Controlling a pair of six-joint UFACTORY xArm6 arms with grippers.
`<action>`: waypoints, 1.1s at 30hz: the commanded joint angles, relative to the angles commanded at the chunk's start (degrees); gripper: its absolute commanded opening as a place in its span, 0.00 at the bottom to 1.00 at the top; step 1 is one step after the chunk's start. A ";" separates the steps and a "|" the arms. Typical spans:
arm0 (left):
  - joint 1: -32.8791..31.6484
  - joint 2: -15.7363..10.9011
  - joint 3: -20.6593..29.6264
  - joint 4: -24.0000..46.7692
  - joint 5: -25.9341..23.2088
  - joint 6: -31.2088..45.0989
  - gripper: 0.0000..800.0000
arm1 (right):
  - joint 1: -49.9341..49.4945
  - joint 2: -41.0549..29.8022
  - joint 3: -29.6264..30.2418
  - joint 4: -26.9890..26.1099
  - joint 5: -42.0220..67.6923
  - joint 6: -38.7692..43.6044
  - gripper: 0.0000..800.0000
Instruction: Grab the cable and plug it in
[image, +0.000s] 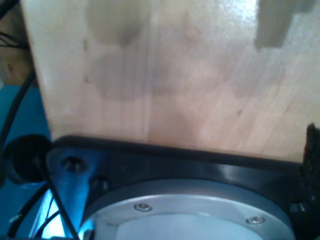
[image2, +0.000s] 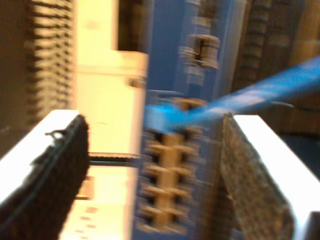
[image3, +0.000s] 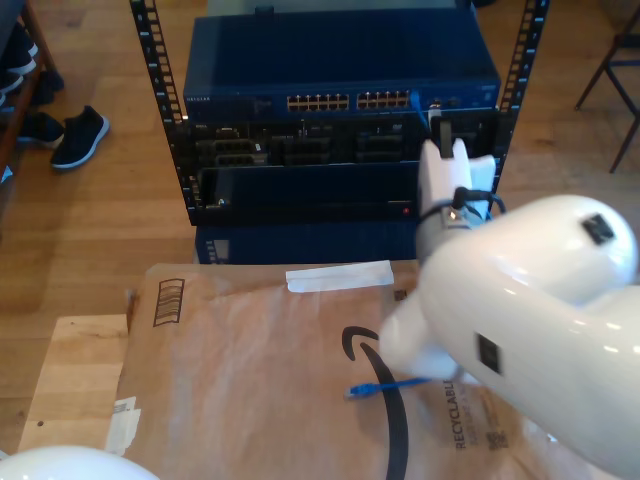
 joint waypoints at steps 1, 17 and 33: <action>0.00 0.00 0.00 0.00 0.00 0.00 1.00 | 0.09 -2.64 2.11 -0.18 3.87 -0.09 0.52; 0.00 0.00 0.00 0.00 0.00 0.00 1.00 | -23.12 -28.84 4.13 -34.20 67.87 -16.00 1.00; 0.00 0.00 0.00 0.00 0.00 0.00 1.00 | -52.48 -37.36 2.55 -49.49 109.10 -29.54 1.00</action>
